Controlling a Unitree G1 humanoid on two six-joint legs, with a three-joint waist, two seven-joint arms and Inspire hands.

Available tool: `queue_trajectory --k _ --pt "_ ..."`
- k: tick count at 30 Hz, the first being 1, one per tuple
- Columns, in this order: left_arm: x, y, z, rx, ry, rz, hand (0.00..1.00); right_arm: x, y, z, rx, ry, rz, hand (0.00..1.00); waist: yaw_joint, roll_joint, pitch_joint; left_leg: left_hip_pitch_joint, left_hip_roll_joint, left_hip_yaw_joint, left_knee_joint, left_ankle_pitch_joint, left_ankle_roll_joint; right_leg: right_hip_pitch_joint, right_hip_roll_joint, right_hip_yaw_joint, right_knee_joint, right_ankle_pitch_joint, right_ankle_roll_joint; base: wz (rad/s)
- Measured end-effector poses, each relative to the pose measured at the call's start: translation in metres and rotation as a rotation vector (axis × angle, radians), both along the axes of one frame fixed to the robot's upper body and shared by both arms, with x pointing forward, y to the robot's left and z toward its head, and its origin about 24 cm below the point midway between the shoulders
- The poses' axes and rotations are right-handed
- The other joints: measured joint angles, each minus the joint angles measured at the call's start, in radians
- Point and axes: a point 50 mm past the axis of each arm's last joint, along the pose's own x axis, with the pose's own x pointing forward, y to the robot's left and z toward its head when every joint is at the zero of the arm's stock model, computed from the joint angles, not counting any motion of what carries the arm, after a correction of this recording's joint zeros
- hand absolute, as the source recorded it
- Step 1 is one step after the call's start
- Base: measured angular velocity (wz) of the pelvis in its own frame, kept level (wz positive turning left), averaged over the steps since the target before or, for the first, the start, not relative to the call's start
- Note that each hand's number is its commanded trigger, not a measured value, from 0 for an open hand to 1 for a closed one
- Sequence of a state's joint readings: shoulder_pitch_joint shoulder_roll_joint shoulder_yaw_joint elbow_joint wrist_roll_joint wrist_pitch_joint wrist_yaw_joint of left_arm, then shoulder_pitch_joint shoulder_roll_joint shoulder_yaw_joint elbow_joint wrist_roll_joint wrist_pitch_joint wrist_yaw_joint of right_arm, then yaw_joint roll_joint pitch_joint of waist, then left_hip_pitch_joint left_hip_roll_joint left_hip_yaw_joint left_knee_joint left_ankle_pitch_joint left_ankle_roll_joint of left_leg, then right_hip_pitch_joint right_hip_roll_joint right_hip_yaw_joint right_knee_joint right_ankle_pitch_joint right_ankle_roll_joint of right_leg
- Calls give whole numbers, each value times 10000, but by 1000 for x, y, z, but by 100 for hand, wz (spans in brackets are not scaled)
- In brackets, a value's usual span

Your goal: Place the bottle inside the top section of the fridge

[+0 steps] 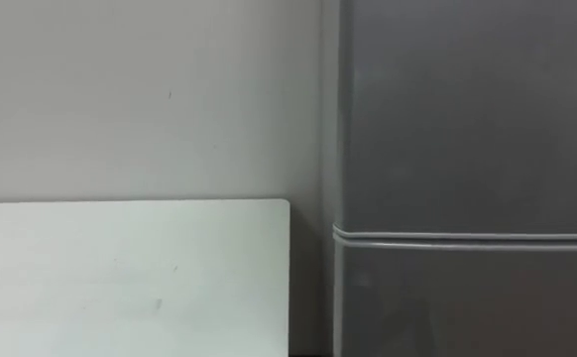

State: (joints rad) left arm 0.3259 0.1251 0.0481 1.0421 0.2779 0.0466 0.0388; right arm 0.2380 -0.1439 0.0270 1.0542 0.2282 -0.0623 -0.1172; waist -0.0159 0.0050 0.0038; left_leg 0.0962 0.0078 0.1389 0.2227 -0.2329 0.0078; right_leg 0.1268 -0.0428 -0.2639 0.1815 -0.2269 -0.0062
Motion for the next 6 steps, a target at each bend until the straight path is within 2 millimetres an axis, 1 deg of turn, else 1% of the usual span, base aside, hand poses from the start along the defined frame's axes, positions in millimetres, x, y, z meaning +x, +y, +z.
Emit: queue_trajectory --k 6 --pt "-2 -1 -1 -27 102 -25 0 -1 0 -1 155 124 -9 0 -4 -3 -2 -14 1 -47 -12 0 -1 20 -8 -118 -18 -1 -2 2"
